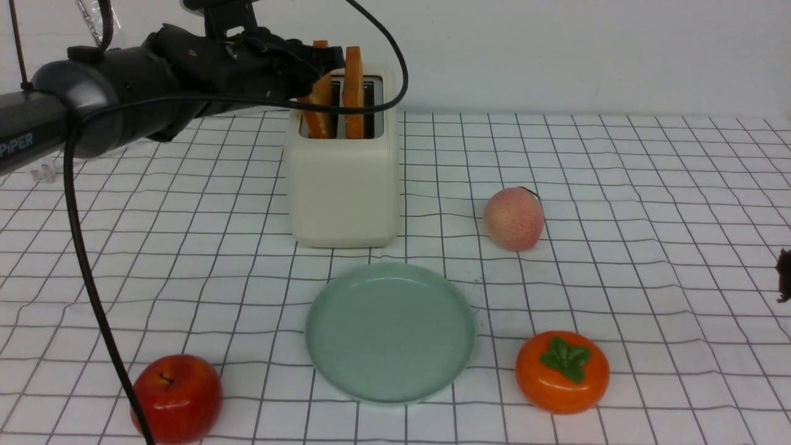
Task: Take toasted bread from bread machine on white checkered table place on plate.
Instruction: 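Reach for a toast slice standing in the toaster with the left gripper, then place the slice of bread on the plate with the left gripper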
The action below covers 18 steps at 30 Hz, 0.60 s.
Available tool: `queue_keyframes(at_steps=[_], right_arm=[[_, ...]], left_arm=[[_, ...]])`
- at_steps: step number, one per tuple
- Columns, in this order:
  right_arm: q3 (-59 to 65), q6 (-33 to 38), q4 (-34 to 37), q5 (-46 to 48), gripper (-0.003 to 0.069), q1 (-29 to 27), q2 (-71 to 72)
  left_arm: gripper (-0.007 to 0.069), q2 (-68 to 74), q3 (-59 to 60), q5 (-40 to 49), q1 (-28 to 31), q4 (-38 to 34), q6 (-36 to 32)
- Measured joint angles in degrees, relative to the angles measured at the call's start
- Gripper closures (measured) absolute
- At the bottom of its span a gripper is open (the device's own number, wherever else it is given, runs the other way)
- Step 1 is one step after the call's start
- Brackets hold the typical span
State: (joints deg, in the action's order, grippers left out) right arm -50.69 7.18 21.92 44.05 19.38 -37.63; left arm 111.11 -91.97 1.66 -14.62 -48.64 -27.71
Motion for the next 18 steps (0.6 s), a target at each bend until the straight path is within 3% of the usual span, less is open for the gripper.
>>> queue_keyframes(at_steps=[13, 17, 18], right_arm=[[0.0, 0.0, 0.0, -1.9, 0.0574, 0.0, 0.0], [0.0, 0.0, 0.0, -2.6, 0.0582, 0.0, 0.0], [0.0, 0.1, 0.0, -2.5, 0.0603, 0.0, 0.3]], left_arm=[[0.0554, -15.8, 0.1, 2.4, 0.0, 0.5, -2.6], [0.0554, -24.5, 0.1, 15.4, 0.1, 1.7, -2.2], [0.0554, -27.6, 0.8, 24.2, 0.1, 2.5, -0.6]])
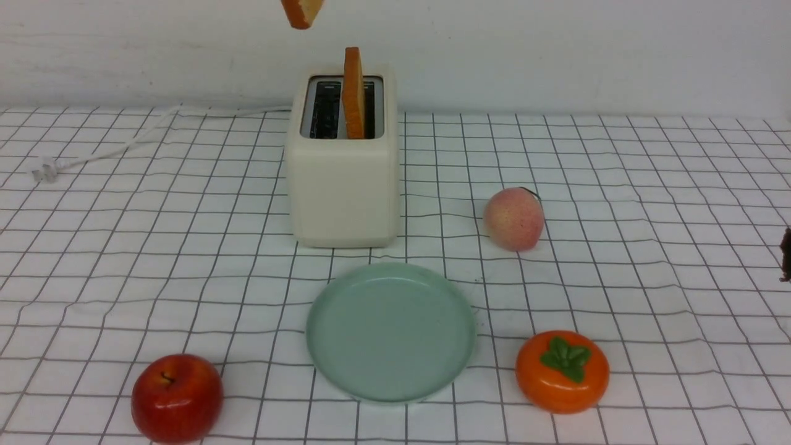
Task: Take toasted bread from bread machine on white checkered table place on plate.
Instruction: 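Place the slice of bread on the plate with the left gripper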
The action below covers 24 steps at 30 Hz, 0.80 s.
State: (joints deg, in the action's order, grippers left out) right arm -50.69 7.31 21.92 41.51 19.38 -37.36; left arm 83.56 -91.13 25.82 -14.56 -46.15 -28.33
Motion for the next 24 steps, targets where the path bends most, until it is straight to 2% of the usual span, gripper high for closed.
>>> queue_keyframes(at_steps=[2, 4, 5, 9, 11, 12, 13, 15, 16, 21, 24], right_arm=[[0.0, 0.8, 0.0, 0.5, 0.0641, 0.0, 0.9], [0.0, 1.1, 0.0, 0.9, 0.0659, 0.0, 1.5], [0.0, 1.2, -0.1, 2.0, 0.0676, 0.0, 2.9], [0.0, 1.2, -0.2, 4.0, 0.0679, 0.0, 5.9], [0.0, 1.2, -0.2, 4.7, 0.0678, 0.0, 6.7], [0.0, 1.3, -0.2, 5.7, 0.0678, 0.0, 7.4], [0.0, 1.3, -0.2, 5.8, 0.0678, 0.0, 7.5], [0.0, 1.3, -0.2, 6.5, 0.0678, 0.0, 7.7], [0.0, 1.3, -0.2, 6.5, 0.0678, 0.0, 7.7], [0.0, 1.3, -0.2, 7.3, 0.0678, 0.0, 7.7], [0.0, 1.3, -0.2, 7.8, 0.0678, 0.0, 7.7]], left_arm=[[0.0554, -3.0, 1.5, 10.6, 0.0, 0.9, 3.1], [0.0554, -4.1, 2.8, 15.5, 0.0, 1.4, 4.8], [0.0554, -5.3, 5.7, 21.9, 0.0, 1.5, 7.1], [0.0554, -5.4, 15.6, 29.3, 0.0, -1.3, 8.4], [0.0554, -4.7, 19.0, 29.4, 0.0, -3.3, 7.6], [0.0554, -3.0, 23.4, 28.5, 0.0, -7.7, 5.4], [0.0554, -3.0, 23.4, 28.4, 0.0, -7.7, 5.0], [0.0554, 1.0, 27.6, 26.1, 0.0, -16.1, -1.5], [0.0554, 1.3, 27.8, 25.9, 0.0, -16.7, -1.5], [0.0554, 10.8, 28.8, 21.8, 0.0, -30.2, -11.5], [0.0554, 14.8, 28.8, 19.4, 0.0, -32.1, -13.0]])
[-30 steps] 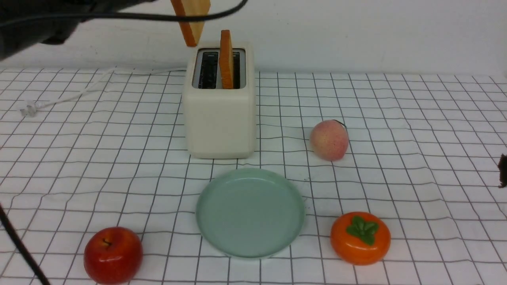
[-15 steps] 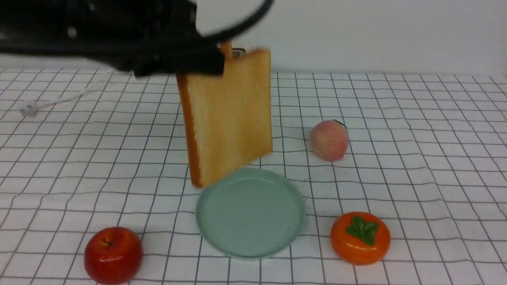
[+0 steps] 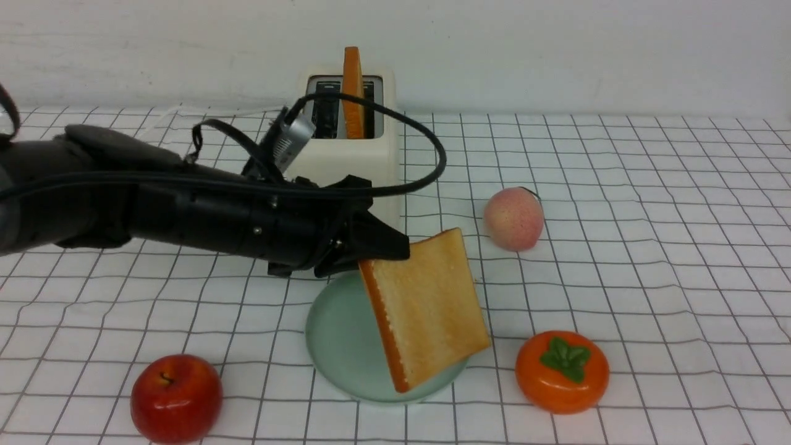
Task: Take toasted bread from bread machine on white checkered table place on plate.
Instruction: 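Place the slice of bread on the plate with the left gripper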
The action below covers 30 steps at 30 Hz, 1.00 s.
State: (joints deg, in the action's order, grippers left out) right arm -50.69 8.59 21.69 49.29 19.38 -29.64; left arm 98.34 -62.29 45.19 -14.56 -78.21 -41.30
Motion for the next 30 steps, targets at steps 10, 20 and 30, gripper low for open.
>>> queue_keyframes(at_steps=[10, 20, 30], right_arm=[[0.0, 0.0, 0.0, 2.9, 0.0669, 0.0, 0.0], [0.0, 0.0, 0.2, 2.8, 0.0665, 0.0, 0.0], [0.0, 0.0, 0.2, 2.7, 0.0659, 0.0, 0.0]], left_arm=[[0.0554, 3.5, 0.0, -4.3, 0.0, 1.7, -0.4], [0.0343, 3.5, 0.0, -7.3, 0.0, 7.5, -0.5], [-0.0021, -8.2, 0.0, -10.7, 0.0, 14.7, -0.8]])
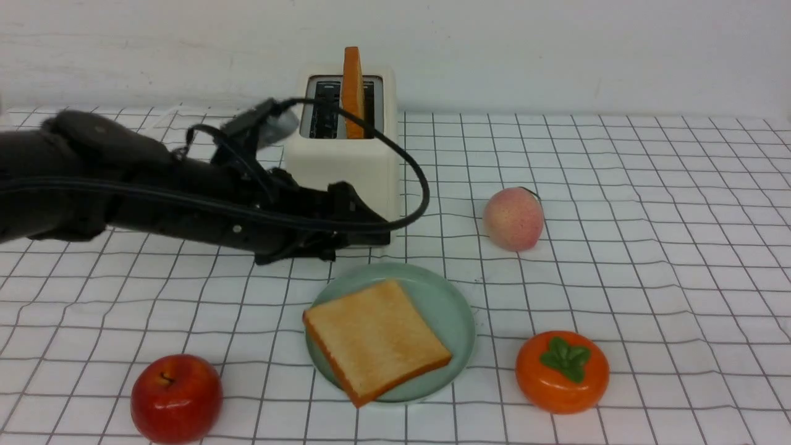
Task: Take toasted bread from bread machine on white checkered table place on plate.
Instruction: 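Place the slice of bread on the plate with the left gripper, then grasp the toast slice in the toaster and pull it up out of the slot with the right gripper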
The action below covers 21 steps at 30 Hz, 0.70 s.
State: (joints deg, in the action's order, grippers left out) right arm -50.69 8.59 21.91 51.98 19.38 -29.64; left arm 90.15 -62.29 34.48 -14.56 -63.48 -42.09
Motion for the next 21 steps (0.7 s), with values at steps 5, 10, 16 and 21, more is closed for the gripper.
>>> queue_keyframes(at_steps=[5, 10, 16, 21], right_arm=[[0.0, 0.0, 0.0, 0.3, 0.0659, 0.0, -0.1], [-0.1, -0.1, 0.0, 3.0, 0.0659, 0.0, -3.7], [-1.2, -0.1, 0.3, 4.3, 0.0659, 0.0, -14.7], [-10.9, 0.8, 2.4, 4.7, 0.0659, 1.4, -30.6]], left_arm=[[0.0085, -12.4, 0.0, -1.6, 0.0, 6.5, 0.0], [0.0404, -25.0, 0.0, -1.2, 0.0, 12.3, 1.8], [0.0638, -38.3, 3.3, 1.5, 0.0, 24.8, 14.6], [0.0638, -51.4, 10.5, 0.7, 0.0, 35.4, 23.6]])
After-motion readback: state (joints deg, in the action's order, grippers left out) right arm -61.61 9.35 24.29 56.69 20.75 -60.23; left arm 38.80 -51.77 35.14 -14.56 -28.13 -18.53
